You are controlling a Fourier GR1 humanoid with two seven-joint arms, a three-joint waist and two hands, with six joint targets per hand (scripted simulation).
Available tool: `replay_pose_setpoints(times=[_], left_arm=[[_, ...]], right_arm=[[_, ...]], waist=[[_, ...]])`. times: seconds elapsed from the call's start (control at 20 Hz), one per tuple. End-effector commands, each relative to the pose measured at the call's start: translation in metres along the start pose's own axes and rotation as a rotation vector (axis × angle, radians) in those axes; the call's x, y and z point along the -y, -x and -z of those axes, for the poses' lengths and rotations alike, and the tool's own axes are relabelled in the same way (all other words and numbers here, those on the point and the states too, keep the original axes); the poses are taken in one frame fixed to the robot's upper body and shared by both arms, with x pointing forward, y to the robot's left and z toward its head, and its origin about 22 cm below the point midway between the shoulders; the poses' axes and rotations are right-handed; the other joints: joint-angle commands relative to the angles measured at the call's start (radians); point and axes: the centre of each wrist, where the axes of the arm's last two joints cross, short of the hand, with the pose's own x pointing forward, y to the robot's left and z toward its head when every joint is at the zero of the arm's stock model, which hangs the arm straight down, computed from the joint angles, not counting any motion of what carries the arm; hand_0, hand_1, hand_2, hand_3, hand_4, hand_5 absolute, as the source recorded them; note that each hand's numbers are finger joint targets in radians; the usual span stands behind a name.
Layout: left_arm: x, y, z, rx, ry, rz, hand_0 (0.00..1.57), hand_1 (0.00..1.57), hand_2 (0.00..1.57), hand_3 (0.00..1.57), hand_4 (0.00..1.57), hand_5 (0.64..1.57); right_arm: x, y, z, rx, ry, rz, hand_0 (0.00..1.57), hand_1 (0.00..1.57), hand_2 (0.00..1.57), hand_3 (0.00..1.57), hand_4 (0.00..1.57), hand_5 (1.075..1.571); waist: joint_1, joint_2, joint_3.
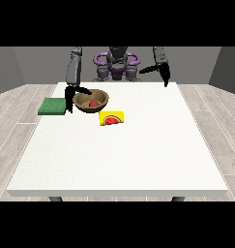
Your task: Pick the cup and pour the ball into the bowl, then pick the bowl and place it on the pad
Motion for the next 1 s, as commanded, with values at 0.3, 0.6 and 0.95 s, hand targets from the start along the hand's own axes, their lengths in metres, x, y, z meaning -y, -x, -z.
replay_pose_setpoints(times=[0.3, 0.6, 0.95], left_arm=[[-0.008, -0.026, 0.012, 0.094, 0.046, 0.004, 0.0, 0.0, 0.0, 0.0, 0.34, 1.57], [0.002, -0.018, 0.01, 0.058, 0.097, -0.037, 0.0, 0.0, 0.0, 0.0, 0.71, 1.515], [-0.032, 0.028, -0.014, -0.105, 0.012, -0.049, 0.0, 0.0, 0.0, 0.0, 0.97, 1.423]], right_arm=[[0.025, 0.038, -0.038, -0.248, 0.242, -0.182, 1.57, 1.57, 1.57, 0.48, 0.79, 1.491], [0.041, 0.024, -0.037, -0.21, 0.312, -0.547, 1.57, 1.57, 1.57, 1.49, 0.93, 1.563], [-0.002, -0.003, 0.0, -0.357, 0.313, -0.579, 1.57, 1.57, 1.57, 0.94, 0.84, 1.563]], waist=[[0.071, 0.062, -0.0012], [0.114, 0.04, -0.0074], [0.028, -0.142, -0.0046]])
